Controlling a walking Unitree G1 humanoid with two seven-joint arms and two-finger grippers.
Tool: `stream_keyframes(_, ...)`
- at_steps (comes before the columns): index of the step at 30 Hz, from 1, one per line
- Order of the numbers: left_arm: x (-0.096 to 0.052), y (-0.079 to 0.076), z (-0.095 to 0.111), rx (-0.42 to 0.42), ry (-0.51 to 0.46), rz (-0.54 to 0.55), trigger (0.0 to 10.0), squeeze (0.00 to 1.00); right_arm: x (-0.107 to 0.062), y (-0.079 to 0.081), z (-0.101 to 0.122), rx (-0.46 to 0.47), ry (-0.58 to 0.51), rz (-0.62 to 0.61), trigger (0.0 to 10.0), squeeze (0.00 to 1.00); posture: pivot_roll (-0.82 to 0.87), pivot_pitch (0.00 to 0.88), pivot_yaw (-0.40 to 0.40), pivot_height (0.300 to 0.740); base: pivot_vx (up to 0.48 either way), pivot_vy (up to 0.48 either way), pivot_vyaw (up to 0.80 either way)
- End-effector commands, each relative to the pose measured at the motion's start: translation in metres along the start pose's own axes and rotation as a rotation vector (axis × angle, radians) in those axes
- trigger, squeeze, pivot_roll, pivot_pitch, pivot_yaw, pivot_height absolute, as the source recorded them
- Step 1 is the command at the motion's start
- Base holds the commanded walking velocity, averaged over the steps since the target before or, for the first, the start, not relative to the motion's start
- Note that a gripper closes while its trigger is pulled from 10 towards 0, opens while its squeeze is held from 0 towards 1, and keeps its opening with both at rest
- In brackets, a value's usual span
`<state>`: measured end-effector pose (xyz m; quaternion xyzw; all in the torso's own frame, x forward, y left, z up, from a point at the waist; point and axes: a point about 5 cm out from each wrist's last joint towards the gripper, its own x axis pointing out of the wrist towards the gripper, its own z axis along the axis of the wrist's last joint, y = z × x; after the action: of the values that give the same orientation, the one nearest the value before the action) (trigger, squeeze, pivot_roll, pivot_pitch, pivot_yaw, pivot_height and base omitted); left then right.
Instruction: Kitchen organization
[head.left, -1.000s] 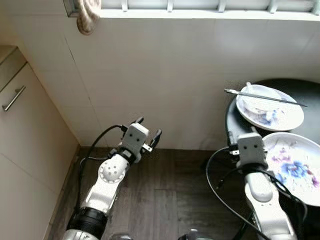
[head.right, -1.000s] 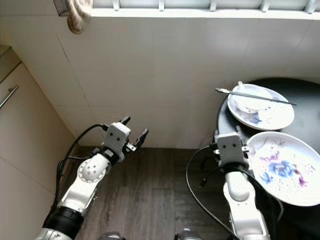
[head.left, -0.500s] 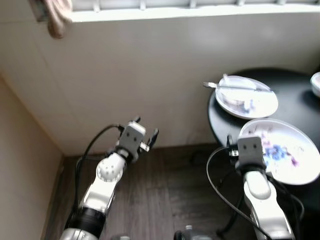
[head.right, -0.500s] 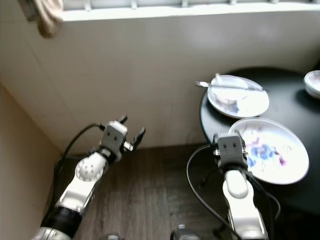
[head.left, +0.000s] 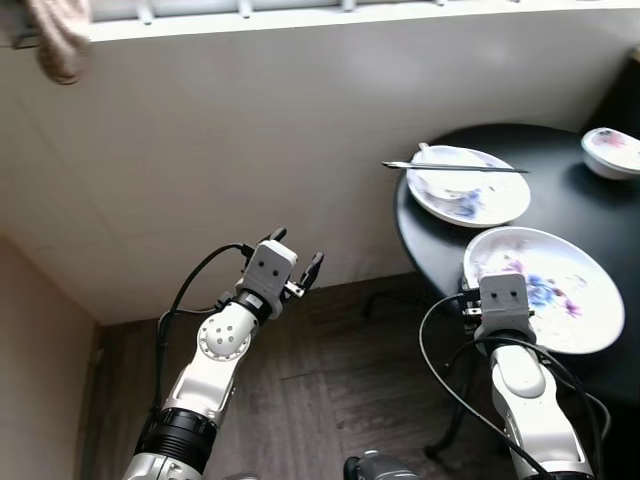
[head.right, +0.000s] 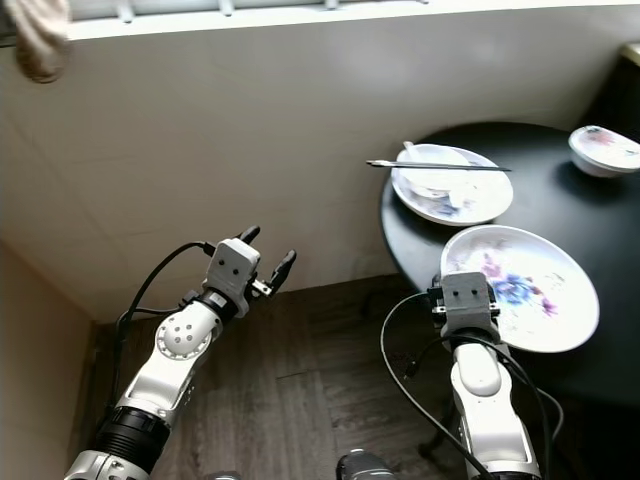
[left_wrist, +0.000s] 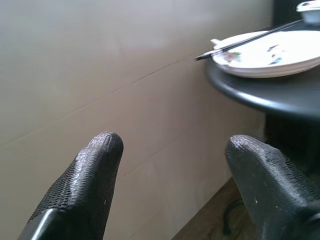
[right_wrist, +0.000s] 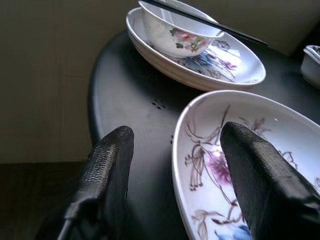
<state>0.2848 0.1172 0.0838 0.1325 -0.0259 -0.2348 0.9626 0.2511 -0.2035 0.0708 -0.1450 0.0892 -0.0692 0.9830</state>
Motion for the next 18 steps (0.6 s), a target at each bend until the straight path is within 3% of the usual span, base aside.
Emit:
stream_keyframes(1,-0.001,-0.002,-0.002,0.004,0.013,-0.013,10.0,0.0,0.0,-0.001,-0.002,0.008,0.01,0.001,10.0,0.0,0.03,0.0,-0.015,0.74,0.0,0.0,0.0)
stream_keyframes(18,-0.001,-0.001,-0.003,0.001,0.016,-0.014,10.0,0.0,0.001,-0.005,-0.018,-0.008,0.168,-0.037,10.0,0.0,0.04,0.0,-0.016,0.74,0.0,0.0,0.0)
